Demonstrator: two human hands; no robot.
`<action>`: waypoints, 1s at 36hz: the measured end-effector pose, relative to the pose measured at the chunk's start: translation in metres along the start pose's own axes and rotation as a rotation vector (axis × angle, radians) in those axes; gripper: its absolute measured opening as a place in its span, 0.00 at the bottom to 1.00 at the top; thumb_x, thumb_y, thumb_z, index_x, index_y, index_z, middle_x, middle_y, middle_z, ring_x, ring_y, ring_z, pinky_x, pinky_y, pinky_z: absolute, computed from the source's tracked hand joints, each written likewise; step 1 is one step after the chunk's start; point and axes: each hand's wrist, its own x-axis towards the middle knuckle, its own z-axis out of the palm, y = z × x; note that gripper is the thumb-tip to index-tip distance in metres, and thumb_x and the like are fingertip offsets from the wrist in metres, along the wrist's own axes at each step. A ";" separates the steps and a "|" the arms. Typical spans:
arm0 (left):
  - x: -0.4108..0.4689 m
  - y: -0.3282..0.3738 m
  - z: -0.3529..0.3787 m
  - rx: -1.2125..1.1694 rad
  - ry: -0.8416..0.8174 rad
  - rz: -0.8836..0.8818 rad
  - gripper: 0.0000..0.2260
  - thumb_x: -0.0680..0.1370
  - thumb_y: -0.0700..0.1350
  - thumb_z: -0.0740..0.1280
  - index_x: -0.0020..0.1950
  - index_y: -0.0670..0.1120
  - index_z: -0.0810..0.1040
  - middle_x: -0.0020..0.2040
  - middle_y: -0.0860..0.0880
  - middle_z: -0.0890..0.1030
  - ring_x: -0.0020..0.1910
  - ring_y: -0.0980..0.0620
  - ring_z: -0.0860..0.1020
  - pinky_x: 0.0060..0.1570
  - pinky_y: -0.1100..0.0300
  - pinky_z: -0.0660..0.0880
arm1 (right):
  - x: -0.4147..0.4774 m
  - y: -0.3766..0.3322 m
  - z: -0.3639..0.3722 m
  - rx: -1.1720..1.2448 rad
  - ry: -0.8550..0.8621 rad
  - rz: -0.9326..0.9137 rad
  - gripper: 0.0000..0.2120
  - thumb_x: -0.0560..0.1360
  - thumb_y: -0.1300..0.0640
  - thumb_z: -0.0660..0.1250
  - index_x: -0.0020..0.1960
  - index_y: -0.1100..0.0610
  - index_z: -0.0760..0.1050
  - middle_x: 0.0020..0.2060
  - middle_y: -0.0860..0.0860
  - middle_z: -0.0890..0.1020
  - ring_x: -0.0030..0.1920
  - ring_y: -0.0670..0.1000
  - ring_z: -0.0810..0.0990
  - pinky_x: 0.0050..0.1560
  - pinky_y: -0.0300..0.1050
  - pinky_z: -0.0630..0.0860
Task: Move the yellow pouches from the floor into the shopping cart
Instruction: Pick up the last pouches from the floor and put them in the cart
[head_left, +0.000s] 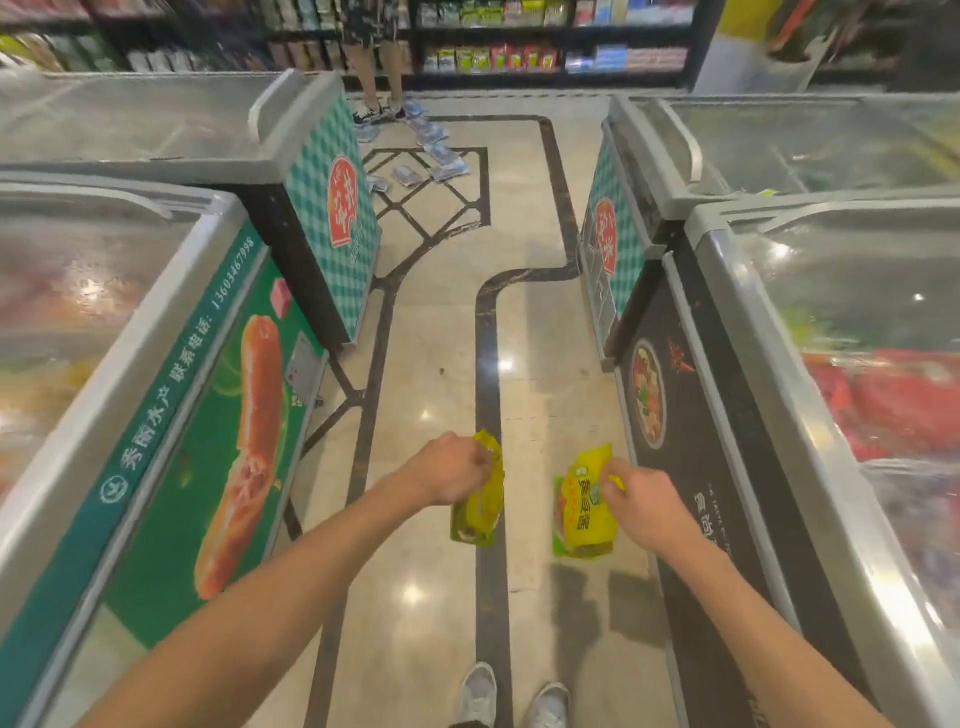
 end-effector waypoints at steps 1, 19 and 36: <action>-0.015 0.000 -0.014 -0.015 0.007 -0.006 0.15 0.80 0.49 0.58 0.54 0.45 0.82 0.55 0.41 0.81 0.56 0.39 0.76 0.57 0.47 0.74 | -0.006 -0.015 -0.012 -0.001 0.002 -0.024 0.08 0.78 0.56 0.58 0.50 0.57 0.75 0.39 0.59 0.81 0.41 0.59 0.78 0.39 0.48 0.70; -0.238 -0.004 -0.093 -0.424 0.522 -0.392 0.14 0.77 0.45 0.60 0.55 0.43 0.82 0.60 0.43 0.80 0.61 0.44 0.76 0.60 0.50 0.70 | -0.041 -0.206 -0.102 -0.085 -0.036 -0.626 0.09 0.76 0.52 0.61 0.42 0.53 0.78 0.39 0.54 0.82 0.45 0.57 0.79 0.47 0.51 0.73; -0.444 0.002 0.013 -0.566 0.881 -0.903 0.11 0.74 0.47 0.65 0.41 0.47 0.87 0.45 0.46 0.85 0.47 0.47 0.81 0.49 0.54 0.77 | -0.149 -0.329 -0.036 -0.036 -0.337 -1.164 0.15 0.75 0.46 0.60 0.51 0.52 0.81 0.48 0.51 0.84 0.51 0.53 0.78 0.53 0.50 0.72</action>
